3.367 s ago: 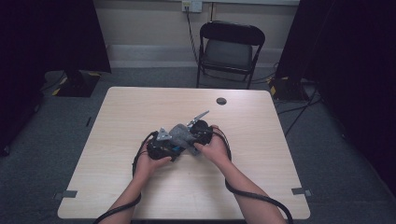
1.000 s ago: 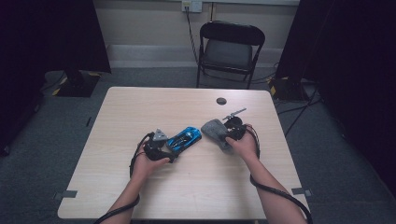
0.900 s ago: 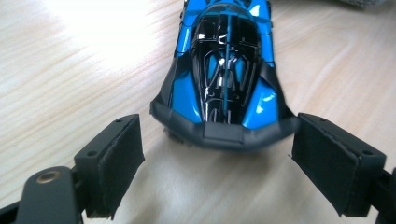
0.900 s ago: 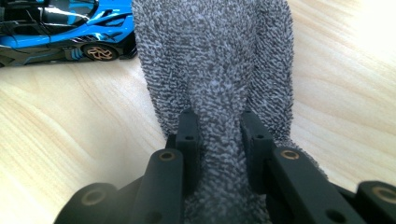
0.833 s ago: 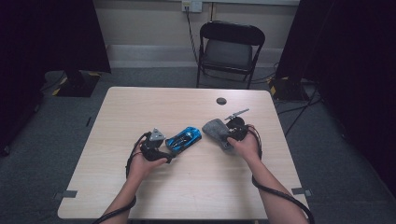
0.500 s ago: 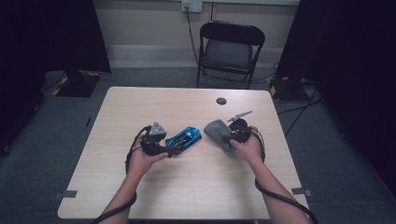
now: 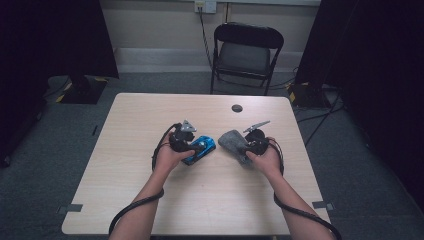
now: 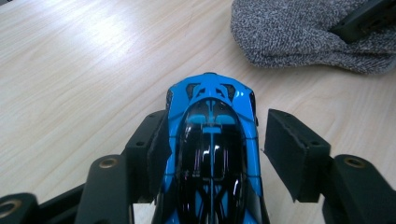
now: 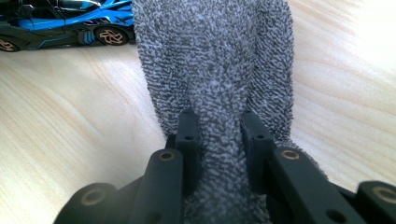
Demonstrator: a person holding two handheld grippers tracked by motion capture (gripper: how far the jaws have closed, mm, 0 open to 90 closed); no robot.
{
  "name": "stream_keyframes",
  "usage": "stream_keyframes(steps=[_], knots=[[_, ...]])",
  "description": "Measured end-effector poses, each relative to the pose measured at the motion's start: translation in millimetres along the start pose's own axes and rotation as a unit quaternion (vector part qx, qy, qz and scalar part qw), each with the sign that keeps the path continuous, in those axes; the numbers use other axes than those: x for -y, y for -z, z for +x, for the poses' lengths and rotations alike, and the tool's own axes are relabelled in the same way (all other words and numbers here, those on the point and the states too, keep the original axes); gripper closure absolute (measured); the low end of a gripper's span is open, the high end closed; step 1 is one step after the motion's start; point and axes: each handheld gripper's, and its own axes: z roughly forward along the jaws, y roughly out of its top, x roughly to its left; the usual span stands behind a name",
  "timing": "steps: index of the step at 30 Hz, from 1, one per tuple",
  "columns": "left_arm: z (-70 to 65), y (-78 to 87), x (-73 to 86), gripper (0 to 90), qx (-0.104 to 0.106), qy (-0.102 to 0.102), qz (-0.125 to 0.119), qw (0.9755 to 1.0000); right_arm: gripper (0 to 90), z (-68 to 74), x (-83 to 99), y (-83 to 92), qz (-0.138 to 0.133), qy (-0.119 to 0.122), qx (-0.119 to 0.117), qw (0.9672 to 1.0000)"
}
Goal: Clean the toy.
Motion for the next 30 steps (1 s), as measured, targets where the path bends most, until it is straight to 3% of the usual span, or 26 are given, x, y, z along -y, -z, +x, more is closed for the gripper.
stream_keyframes(steps=[5,7,11,14,16,26,30], knots=[[-0.2,-8.7,2.0,45.1,-0.009,-0.003,0.019,0.9998,73.4,0.5,3.4,-1.6,0.002,-0.003,0.002,1.0000],[0.1,-10.4,3.8,45.0,-0.005,0.003,0.016,0.9999,73.4,0.7,4.3,-1.9,0.002,-0.001,0.003,1.0000],[-1.1,-14.7,6.1,45.9,-0.004,0.002,0.035,0.9994,73.4,1.3,5.2,-2.0,0.003,0.000,0.003,1.0000],[-2.2,-16.1,6.7,45.5,-0.010,0.003,0.029,0.9995,73.3,2.0,6.1,-3.7,0.002,0.002,0.003,1.0000],[-3.2,-16.9,7.3,45.0,-0.004,-0.011,0.029,0.9995,73.2,2.8,6.6,-4.5,0.005,0.004,0.004,1.0000],[-3.4,-16.5,8.8,46.5,-0.006,-0.003,0.022,0.9997,73.2,8.2,4.9,-7.9,0.007,0.000,0.016,0.9998],[-3.6,-16.3,9.0,46.5,-0.007,-0.005,0.022,0.9997,73.2,17.7,1.9,-10.7,0.014,-0.002,0.015,0.9998]])
